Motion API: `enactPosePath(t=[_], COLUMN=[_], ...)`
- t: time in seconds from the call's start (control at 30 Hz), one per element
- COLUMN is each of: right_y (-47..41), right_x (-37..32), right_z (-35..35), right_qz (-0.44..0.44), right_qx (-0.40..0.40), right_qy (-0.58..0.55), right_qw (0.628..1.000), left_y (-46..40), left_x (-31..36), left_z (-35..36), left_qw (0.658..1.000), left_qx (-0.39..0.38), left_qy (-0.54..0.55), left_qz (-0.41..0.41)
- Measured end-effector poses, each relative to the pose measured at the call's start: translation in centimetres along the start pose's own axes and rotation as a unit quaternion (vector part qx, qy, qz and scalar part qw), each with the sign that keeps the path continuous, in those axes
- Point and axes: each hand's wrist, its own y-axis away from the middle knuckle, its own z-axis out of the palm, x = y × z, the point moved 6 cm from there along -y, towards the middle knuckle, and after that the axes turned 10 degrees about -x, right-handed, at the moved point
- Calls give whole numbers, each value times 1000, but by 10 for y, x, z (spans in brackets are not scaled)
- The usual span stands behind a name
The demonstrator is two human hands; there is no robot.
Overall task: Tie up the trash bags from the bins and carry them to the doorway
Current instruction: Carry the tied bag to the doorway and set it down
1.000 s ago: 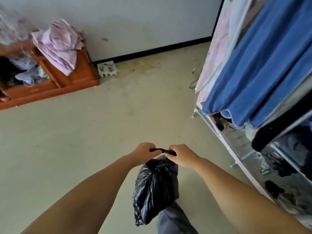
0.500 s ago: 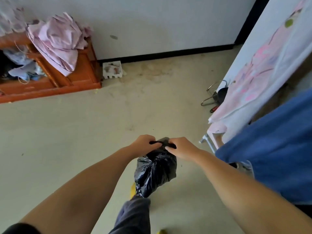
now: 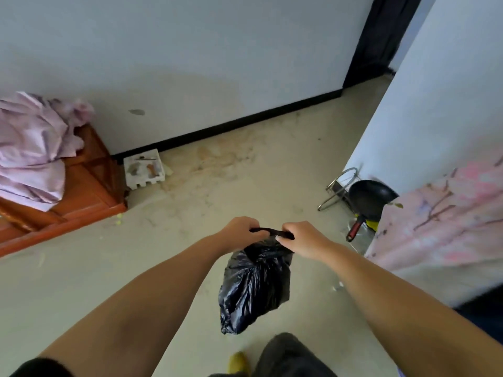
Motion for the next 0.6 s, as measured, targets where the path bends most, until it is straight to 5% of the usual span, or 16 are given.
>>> enactPosePath(t=[0.6], right_y=[-352], right_x=[50], right_z=[-296], right_qz=[-10], right_qx=[5], right_qy=[21], right_qw=[1000], left_y=[-348], left_x=[-16], left_z=[-299], left_qw=[999], left_qx=[25], left_qy=[5], left_qz=[20])
